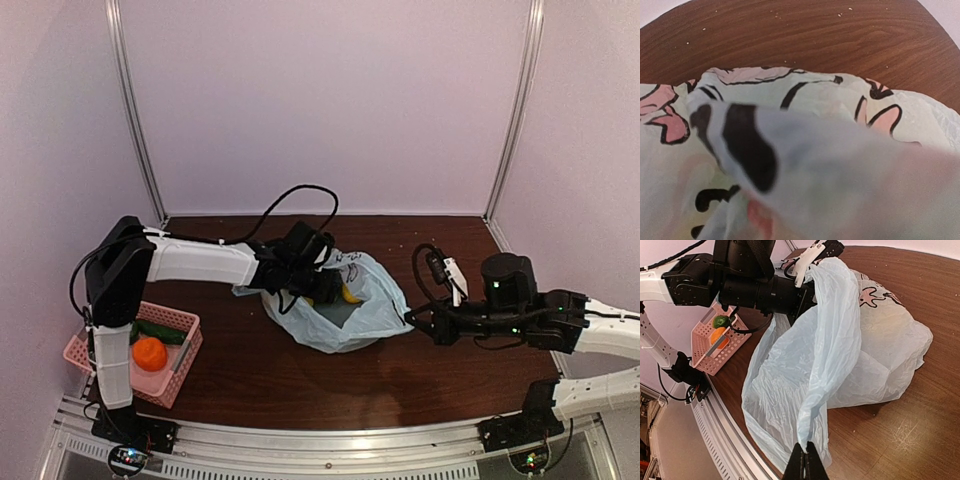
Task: Untie the knot of the plastic bag and take out the fruit
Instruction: Pick up the fake fruit from the takeout bag.
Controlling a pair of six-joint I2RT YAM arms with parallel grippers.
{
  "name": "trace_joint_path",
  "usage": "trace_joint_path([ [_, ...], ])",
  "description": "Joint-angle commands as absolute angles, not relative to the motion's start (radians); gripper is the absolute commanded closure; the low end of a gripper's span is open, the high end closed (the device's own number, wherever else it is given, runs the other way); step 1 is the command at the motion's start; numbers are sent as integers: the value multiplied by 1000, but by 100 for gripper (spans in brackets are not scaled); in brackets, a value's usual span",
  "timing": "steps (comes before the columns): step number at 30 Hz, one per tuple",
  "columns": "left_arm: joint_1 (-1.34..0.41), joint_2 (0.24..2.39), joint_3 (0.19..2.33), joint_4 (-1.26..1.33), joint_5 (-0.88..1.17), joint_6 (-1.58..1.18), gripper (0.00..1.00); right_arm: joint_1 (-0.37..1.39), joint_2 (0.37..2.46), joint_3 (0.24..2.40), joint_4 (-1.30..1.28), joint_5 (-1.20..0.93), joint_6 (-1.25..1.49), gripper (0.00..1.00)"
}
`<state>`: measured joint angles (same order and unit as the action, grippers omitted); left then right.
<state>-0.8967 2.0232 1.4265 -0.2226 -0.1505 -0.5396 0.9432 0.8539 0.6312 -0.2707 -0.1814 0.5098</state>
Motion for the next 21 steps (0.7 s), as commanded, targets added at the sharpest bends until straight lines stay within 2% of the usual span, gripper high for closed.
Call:
trace_joint_path([
  [1, -873, 2052, 1417, -158, -135, -562, 29, 948, 857, 648, -244, -187, 522, 100],
  [12, -871, 2126, 1481, -205, -194, -521, 21, 950, 862, 644, -224, -186, 526, 100],
  [15, -871, 2134, 1486, -206, -203, -517, 21, 950, 864, 643, -220, -185, 526, 100],
  [21, -872, 2123, 1480, -183, -217, -515, 28, 950, 862, 640, -218, -177, 530, 100],
])
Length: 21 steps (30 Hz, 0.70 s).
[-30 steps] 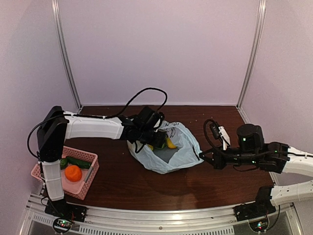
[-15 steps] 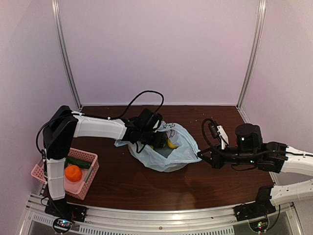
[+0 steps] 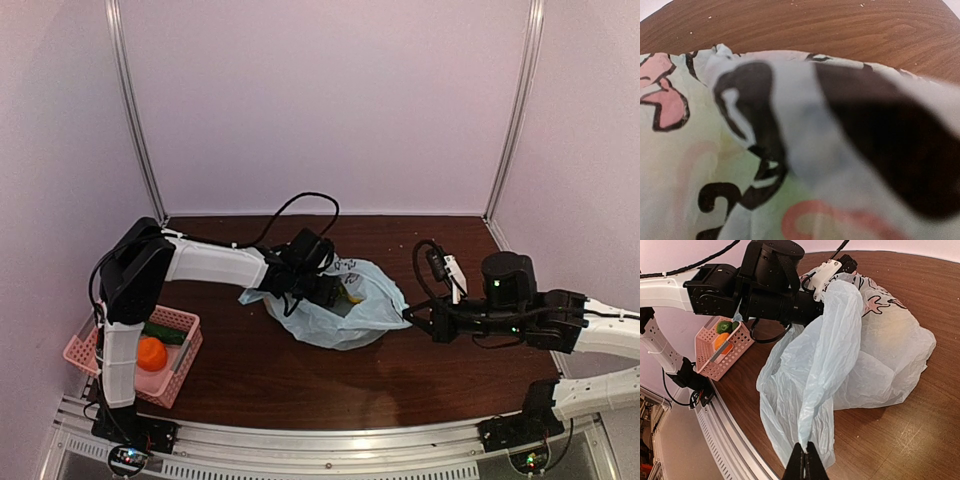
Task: Untie the knot of the plastic bag and take out the fruit
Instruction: Pick up the fake fruit from the takeout bag.
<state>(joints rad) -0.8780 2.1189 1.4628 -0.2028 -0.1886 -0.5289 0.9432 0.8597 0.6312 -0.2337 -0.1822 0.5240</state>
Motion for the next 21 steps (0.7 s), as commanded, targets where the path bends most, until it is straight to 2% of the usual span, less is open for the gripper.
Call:
trace_joint_path([
  [1, -872, 2118, 1474, -175, -216, -515, 29, 950, 862, 640, -218, -176, 529, 100],
  [11, -873, 1925, 1350, -63, -177, -513, 34, 950, 857, 638, -213, -165, 528, 100],
  [21, -873, 1756, 1240, -68, -3, -482, 34, 951, 841, 674, -197, -121, 515, 100],
])
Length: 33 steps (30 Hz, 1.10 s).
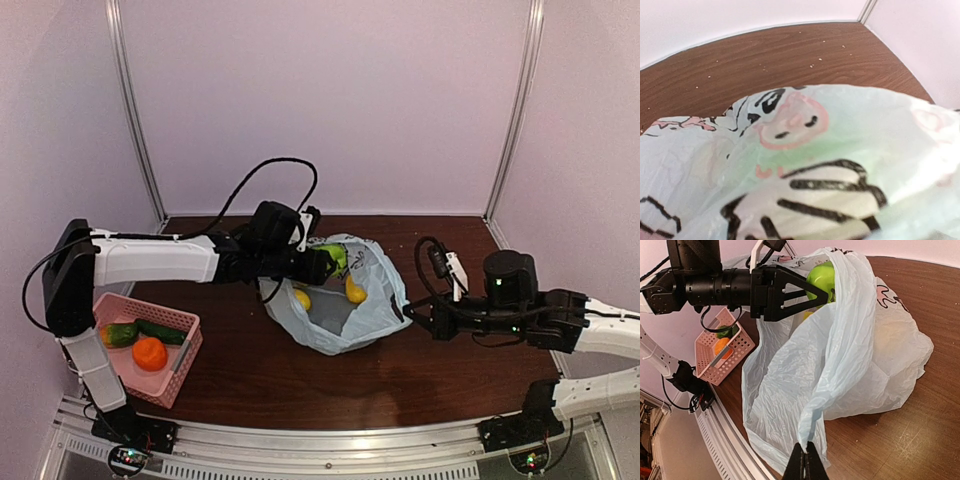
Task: Untie the knot of the plastic bag and take out the fruit
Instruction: Pick up the fake fruit from the takeout bag, then place the fake fruit in the bin.
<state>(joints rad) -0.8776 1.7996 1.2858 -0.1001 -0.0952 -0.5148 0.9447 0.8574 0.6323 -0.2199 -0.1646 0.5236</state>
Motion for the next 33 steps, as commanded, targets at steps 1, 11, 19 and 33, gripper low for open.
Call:
trace_joint_path([
  [1, -873, 1738, 1226, -73, 36, -472, 34, 950, 840, 678, -193, -115, 513, 100],
  [11, -878, 1589, 1132, -107, 196, -337, 34, 950, 856, 693, -108, -83, 512, 100],
  [19, -885, 1446, 1116, -127, 280, -335, 34, 950, 867, 685, -84, -83, 516, 100],
  [33, -741, 1296, 1219, -306, 272, -387, 36, 950, 859, 677, -72, -80, 515, 100],
])
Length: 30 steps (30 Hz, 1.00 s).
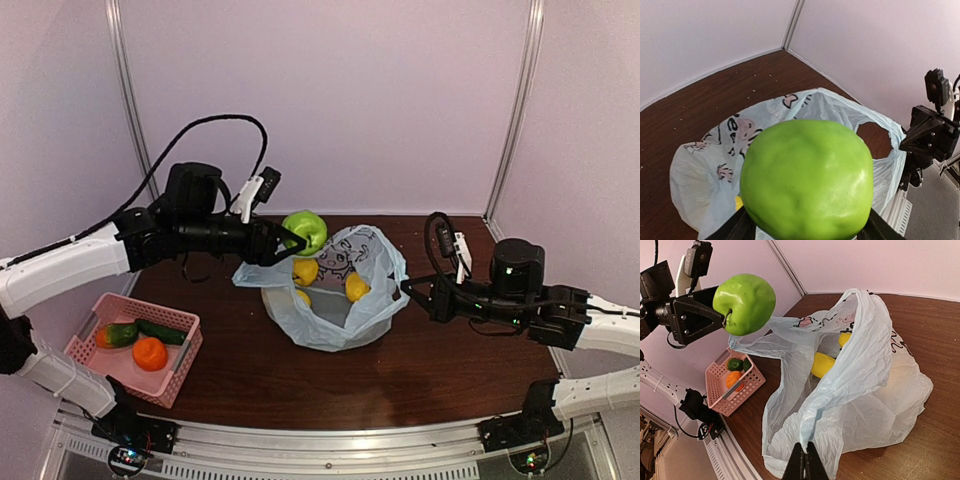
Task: Untie the knot of the plastic bag and take out the fruit
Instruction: Place the fake fruit in the bin.
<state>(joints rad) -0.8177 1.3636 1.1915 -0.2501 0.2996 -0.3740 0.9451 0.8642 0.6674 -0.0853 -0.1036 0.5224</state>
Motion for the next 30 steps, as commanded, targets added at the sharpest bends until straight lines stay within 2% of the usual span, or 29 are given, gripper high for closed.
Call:
trace_joint_path([
  [1, -717, 1280, 1214, -316, 268, -394, 36, 950, 860, 675, -72, -80, 514, 100],
  [7, -537, 1202, 1144, -413, 216, -434, 37, 950, 866, 673, -63, -82, 514, 100],
  [16, -176, 955, 791, -420, 191, -573, 37, 950, 875, 679, -65, -77, 504, 100],
  [25, 260, 753, 560, -445, 318, -610, 36, 950, 878, 683, -66, -82, 499, 100],
  [30, 366, 753, 511, -444, 363, -632, 37, 950, 876, 678, -64, -81, 500, 100],
])
